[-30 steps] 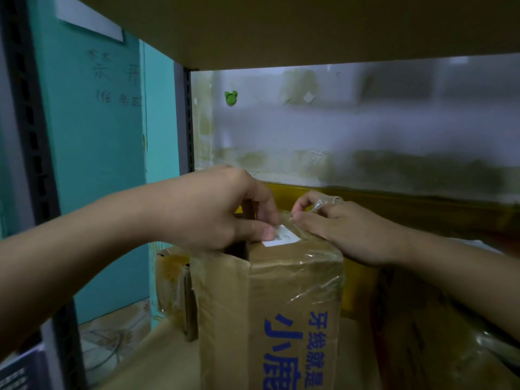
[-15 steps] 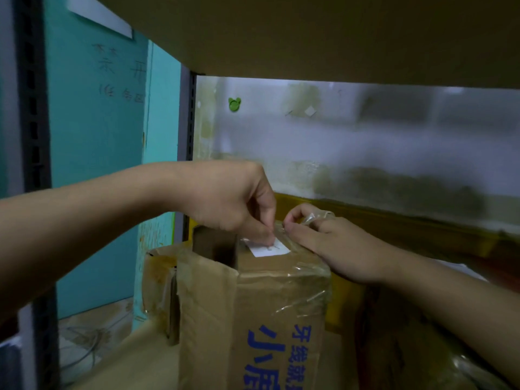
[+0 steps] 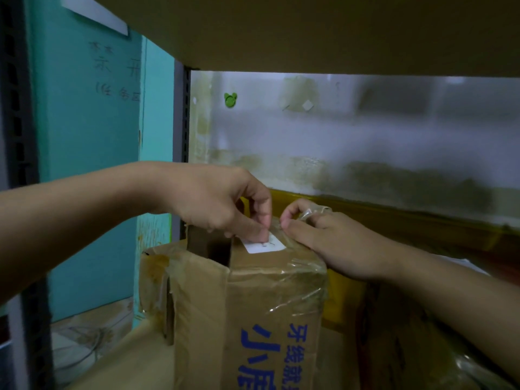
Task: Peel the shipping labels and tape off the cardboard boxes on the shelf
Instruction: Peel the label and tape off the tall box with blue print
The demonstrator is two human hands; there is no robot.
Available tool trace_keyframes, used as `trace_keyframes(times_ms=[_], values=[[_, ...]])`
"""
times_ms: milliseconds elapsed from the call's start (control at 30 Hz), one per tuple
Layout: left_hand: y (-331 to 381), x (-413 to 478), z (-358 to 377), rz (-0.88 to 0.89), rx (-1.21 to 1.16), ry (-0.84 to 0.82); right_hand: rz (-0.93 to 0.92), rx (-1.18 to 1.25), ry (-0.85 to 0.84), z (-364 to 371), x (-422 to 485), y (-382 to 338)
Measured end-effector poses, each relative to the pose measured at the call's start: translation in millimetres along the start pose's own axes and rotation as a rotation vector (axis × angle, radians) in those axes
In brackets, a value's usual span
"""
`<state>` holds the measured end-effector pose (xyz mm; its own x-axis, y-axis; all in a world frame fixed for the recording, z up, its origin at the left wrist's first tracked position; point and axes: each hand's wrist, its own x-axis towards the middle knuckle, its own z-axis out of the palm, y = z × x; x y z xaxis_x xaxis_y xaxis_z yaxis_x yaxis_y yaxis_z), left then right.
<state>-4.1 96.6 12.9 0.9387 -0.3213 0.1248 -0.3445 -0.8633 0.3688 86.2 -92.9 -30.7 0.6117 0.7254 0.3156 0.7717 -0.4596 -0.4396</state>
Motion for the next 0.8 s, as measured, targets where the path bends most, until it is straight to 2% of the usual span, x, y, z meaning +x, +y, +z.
trace_keyframes(times_ms=[200,367,467,567,633,800], values=[[-5,-8,9,-0.058,0.166,0.131,0.015,0.005,0.0,0,-3,-7],[-10,-17,21,-0.06,0.191,0.27,0.02,-0.072,0.025,-1,-5,-9],[-8,-18,22,-0.058,0.215,0.275,-0.021,-0.097,0.103,-1,-6,-7],[-3,-18,18,-0.078,0.255,0.248,-0.22,-0.15,0.176,-4,-6,-11],[0,-17,17,-0.084,0.293,0.242,-0.308,-0.161,0.157,-5,-6,-15],[-1,-12,18,-0.099,0.325,0.244,-0.258,-0.085,0.054,-7,-5,-17]])
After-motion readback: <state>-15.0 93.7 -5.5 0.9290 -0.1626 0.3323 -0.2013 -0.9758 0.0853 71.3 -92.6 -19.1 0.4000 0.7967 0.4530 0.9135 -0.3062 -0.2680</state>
